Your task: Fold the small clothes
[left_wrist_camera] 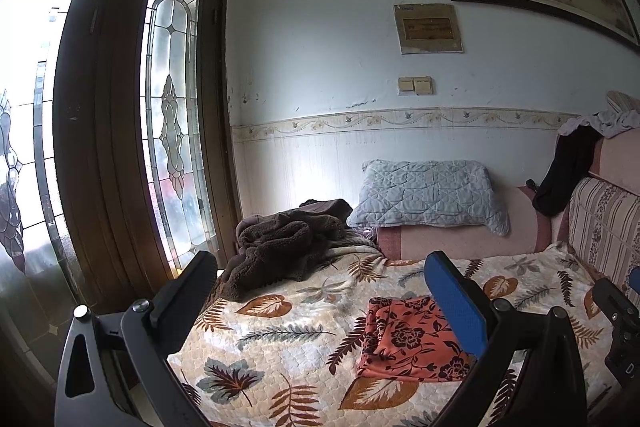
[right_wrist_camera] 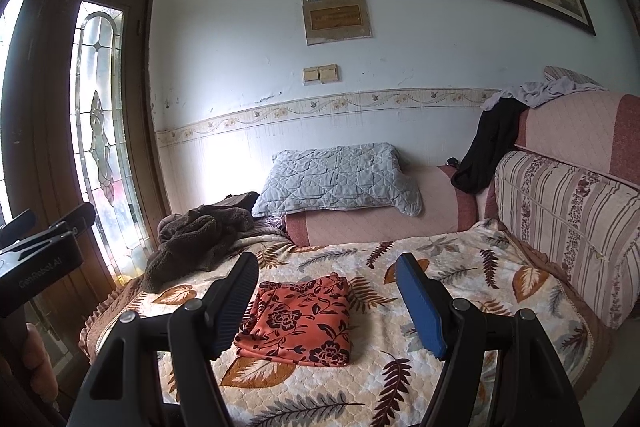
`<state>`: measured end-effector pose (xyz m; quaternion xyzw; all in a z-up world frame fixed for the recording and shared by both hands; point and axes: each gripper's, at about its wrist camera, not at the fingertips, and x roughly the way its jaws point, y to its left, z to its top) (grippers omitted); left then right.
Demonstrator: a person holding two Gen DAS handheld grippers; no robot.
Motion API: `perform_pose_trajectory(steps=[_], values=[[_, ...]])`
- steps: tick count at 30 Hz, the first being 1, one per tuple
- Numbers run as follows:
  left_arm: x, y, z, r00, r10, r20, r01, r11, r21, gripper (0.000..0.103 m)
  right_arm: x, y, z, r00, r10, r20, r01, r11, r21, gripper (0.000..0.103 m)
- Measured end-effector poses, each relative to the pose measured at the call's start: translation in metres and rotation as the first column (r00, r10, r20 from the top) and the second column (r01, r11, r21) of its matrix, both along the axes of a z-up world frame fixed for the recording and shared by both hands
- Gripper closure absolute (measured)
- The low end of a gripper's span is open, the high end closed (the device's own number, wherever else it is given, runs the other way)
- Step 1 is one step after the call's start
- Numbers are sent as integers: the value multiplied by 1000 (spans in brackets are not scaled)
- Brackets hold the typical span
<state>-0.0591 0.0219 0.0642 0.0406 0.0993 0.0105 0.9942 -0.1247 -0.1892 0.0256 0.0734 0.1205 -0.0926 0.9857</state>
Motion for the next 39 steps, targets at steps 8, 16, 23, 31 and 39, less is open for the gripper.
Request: perform_pose_trajectory(steps=[8, 16, 23, 31, 39], values=[[-7, -1, 8, 1000, -4, 19, 4, 1000, -2, 0, -9, 2, 7, 1000, 1, 30, -1, 1000, -5, 29], [-11, -5, 10, 1000, -5, 27, 5, 1000, 5, 0, -14, 1, 9, 999, 1, 44, -1, 1000, 6, 29], [-14, -11, 11, 1000, -14, 26, 13, 1000, 19, 0, -14, -5, 9, 999, -2, 42, 1, 1000, 20, 29], [-13, -16, 11, 999, -26, 22, 26, 999, 30, 0, -15, -10, 8, 999, -12, 42, 11, 999, 43, 29], [-12, -12, 9, 999, -45, 6, 45, 999, 13, 0, -14, -5, 7, 999, -7, 32, 6, 999, 34, 29]])
